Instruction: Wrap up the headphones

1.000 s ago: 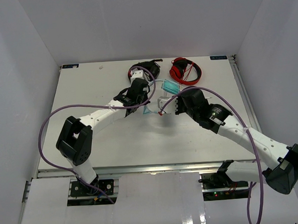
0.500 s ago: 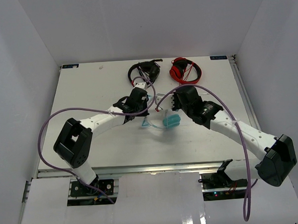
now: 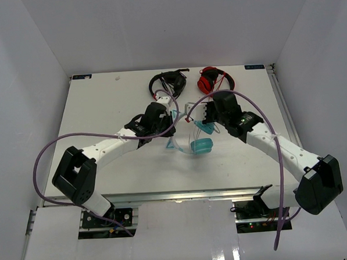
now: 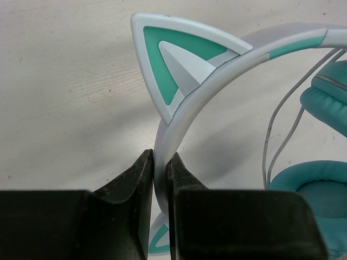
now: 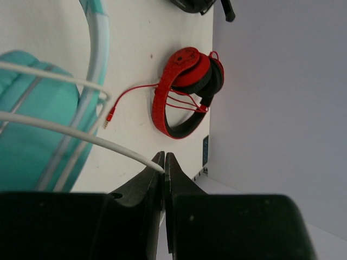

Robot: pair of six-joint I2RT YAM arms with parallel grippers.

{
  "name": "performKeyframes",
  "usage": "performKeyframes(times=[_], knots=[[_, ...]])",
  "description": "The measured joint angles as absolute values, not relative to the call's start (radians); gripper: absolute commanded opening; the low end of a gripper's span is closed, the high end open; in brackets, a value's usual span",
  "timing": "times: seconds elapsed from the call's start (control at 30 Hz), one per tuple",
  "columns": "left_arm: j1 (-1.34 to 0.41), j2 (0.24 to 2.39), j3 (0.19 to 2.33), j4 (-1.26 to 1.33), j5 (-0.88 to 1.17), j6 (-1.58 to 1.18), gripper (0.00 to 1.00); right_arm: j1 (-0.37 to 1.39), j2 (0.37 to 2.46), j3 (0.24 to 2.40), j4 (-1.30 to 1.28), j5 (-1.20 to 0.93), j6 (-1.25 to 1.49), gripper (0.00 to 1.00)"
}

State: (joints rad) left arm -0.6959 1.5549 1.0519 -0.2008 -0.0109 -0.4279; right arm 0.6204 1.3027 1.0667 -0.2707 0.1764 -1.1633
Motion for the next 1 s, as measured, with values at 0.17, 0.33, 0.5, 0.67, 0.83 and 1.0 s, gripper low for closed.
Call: performKeyframes(times=[0.17,0.33,0.5,0.67,0.83,1.0], knots=[[-0.696,1.523,1.027,-0.198,0.033,-0.413,0.00,0.585,1.352,1.117,-0.302,0.047,-1.099,0.08],[-0.696,1.488,1.020,-0.204,0.037,-0.406,0.00,0.514,1.368,1.155,-0.361,-0.114,-1.028,0.08],[-0.696,1.458,1.020,-0.203,0.037,-0.406,0.00,0.474,1.371,1.182,-0.423,-0.242,-0.970,0.10],[-0.696,1.448,1.020,-0.205,0.041,-0.407,0.00,0.469,1.394,1.198,-0.450,-0.332,-0.922,0.19],[-0.696,1.425,1.020,-0.228,0.038,-0.408,0.00,0.439,1.429,1.211,-0.464,-0.418,-0.859,0.23],[-0.698,1.377,1.020,-0.247,-0.004,-0.408,0.00,0.395,1.474,1.216,-0.469,-0.510,-0.793,0.29]])
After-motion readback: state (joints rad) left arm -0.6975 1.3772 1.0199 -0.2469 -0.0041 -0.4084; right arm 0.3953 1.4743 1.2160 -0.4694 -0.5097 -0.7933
